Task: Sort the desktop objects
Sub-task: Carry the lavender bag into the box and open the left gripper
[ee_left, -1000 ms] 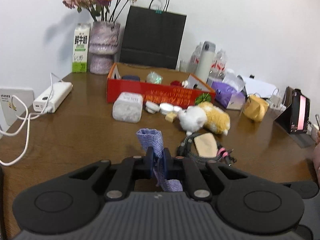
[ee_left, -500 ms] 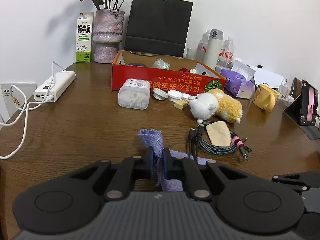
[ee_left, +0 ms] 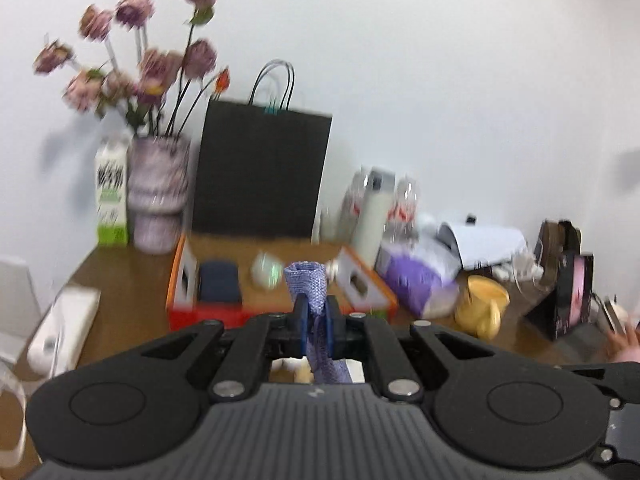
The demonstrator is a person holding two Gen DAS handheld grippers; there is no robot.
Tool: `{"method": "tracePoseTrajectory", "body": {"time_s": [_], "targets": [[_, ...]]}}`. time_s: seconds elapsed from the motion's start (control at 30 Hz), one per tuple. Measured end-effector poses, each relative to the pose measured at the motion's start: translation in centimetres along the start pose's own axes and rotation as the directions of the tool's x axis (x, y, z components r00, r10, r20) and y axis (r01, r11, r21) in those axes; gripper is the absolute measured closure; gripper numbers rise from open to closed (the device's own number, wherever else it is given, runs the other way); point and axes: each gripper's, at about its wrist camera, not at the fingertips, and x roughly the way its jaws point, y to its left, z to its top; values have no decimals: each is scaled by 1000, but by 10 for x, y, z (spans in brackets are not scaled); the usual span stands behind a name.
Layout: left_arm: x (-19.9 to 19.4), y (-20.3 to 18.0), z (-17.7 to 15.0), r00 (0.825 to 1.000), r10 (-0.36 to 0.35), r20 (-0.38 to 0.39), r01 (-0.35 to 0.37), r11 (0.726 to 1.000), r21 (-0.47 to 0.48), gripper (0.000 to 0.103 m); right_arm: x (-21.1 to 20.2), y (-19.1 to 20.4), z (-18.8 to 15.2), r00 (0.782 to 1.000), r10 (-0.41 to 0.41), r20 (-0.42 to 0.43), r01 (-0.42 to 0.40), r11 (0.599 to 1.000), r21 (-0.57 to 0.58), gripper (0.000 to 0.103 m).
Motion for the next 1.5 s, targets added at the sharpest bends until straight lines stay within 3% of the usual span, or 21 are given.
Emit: {"method": "tracePoseTrajectory", "body": {"time_s": [0.17,0.27,0.33,0.43,0.47,0.6,0.63,0.67,0.73,0.8,0.83,0.93,1.03,1.13,1.23,1.5], "targets": [[60,9,58,1000,-18,7,18,1000,-20,94,66,-50,46,999,-32,20,32,999,15,98],[119,15,81,999,-17,-28,17,1000,-14,94,119,-78,62,999,-53,-1,53,998,34,98],[161,25,89,996,-45,-74,42,998,-35,94,165,-94,68,997,-66,-44,67,997,38,98],[227,37,85,992,-3,-129,-3,999,-40,93,235,-113,62,989,-65,-132,73,996,55,98],[251,44,77,985,24,-171,-33,998,-50,93,260,-118,59,985,-59,-165,72,995,74,98],[333,68,37,918,123,-376,-133,991,-2,91,347,-142,40,945,8,-326,54,982,181,98],[341,70,32,907,135,-400,-135,990,28,82,363,-142,34,932,14,-361,56,981,184,98],[347,71,28,894,146,-424,-133,989,62,61,375,-142,29,922,19,-386,60,980,190,98],[350,72,23,883,193,-427,-155,980,121,42,398,-145,20,894,15,-448,89,974,211,97],[345,76,25,883,199,-425,-161,979,124,38,408,-149,15,878,3,-478,127,963,239,88],[340,80,28,884,197,-424,-170,980,101,38,409,-152,14,871,8,-491,141,954,265,76],[323,88,42,898,173,-405,-168,985,48,30,394,-160,21,887,56,-459,116,934,338,62],[295,90,53,913,193,-361,-197,980,26,24,364,-158,33,904,24,-426,121,943,310,48],[248,86,52,935,182,-303,-211,975,-64,19,322,-154,39,925,17,-379,112,942,317,41],[199,67,35,960,129,-250,-144,989,-44,19,264,-142,31,949,29,-313,82,938,336,33],[90,22,-38,977,108,-186,-115,993,-25,11,142,-85,-14,967,-5,-254,85,948,307,26]]}}
